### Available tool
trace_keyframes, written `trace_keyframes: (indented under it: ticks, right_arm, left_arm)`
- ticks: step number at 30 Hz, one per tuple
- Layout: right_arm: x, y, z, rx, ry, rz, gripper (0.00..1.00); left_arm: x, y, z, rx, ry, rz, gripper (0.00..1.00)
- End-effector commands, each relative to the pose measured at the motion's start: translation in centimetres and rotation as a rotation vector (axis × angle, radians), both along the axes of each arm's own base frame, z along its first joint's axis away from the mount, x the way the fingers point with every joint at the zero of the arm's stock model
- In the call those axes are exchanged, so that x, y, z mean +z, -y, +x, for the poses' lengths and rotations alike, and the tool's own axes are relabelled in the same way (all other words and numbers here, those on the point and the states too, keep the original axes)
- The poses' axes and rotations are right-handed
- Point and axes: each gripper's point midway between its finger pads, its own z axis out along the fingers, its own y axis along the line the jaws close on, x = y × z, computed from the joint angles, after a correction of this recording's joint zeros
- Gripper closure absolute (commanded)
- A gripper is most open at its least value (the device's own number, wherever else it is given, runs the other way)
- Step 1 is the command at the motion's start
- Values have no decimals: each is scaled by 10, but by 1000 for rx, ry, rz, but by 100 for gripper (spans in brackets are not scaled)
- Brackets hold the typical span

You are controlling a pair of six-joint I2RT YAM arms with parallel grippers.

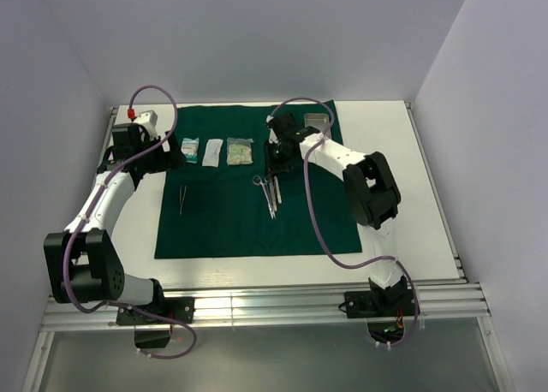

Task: Open and lay out the surgical kit

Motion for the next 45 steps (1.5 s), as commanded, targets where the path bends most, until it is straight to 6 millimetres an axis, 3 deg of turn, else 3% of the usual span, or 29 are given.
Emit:
trace_keyframes:
  ticks: [1,19,31,41,45]
  right_arm:
    - [1,-5,5,7,12,-3,72]
    - [-11,3,6,-16,13,-54,66]
    - [-23,2,7,-9,-13,-69,68]
    - [-28,-4,-4,25,-38,-57,73]
    - [-26,-5,-3,21,-38,-55,86]
  left_arm:
    - [18,2,10,-5,52,-1,5]
    - [12,6,10,-9,35,-27,5]
    - [7,5,12,-9,17,-21,5]
    - [5,5,13,-7,13,-26,6]
    - [7,4,14,-9,18,-18,6]
